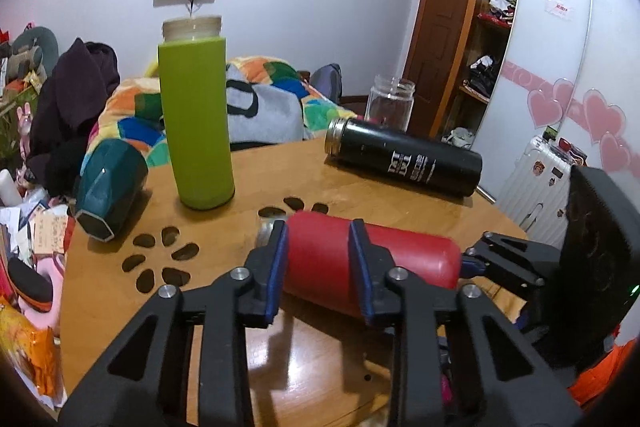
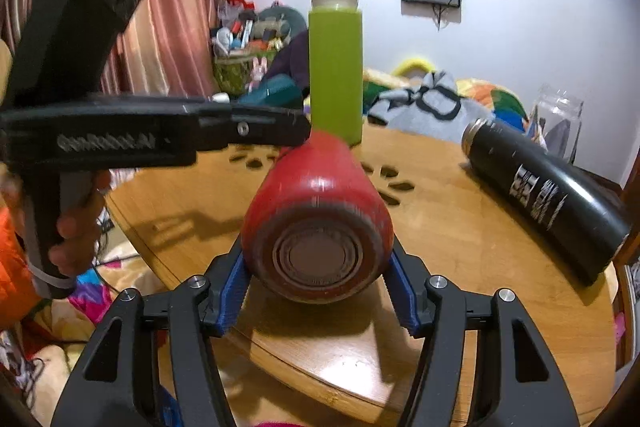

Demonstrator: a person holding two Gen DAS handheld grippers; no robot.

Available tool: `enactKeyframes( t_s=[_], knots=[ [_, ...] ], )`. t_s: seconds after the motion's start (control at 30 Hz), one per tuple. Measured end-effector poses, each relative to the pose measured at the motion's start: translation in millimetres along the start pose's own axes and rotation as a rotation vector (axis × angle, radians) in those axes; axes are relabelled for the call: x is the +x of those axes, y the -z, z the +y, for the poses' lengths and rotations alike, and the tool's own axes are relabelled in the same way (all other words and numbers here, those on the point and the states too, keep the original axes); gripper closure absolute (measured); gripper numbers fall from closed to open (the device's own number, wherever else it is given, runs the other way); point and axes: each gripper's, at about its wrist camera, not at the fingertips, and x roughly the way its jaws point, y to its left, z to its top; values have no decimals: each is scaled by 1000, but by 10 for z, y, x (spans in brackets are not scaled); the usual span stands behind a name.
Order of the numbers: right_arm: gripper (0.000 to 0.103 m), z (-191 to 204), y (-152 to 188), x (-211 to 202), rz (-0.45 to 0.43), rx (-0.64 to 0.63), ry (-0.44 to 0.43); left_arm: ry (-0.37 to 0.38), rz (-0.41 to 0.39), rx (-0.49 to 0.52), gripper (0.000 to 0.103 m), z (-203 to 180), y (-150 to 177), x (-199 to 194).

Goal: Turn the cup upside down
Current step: 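Rotate the held red thermos with the left tool until its base faces up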

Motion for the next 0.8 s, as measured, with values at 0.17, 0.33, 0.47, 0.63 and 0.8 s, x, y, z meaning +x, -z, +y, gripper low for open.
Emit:
enactKeyframes(
  t_s=[0.17,0.33,0.47,0.63,0.8],
  knots=[
    [46,-24,-97,-192,-65,5,14,12,-17,-5,80,-22,-63,-27],
    [47,-54,-208,-300,-111,13,30,26,-25,-17,83,-19,-96,-9],
    [47,-84,-304,-275,-120,20,43,34,-18,-33,83,13,-101,33],
    [47,-91,-371,-200,-109,30,43,36,-13,-61,84,86,-98,72],
    [47,-85,-423,-111,-84,47,54,23,-2,-80,84,144,-87,134]
  ],
)
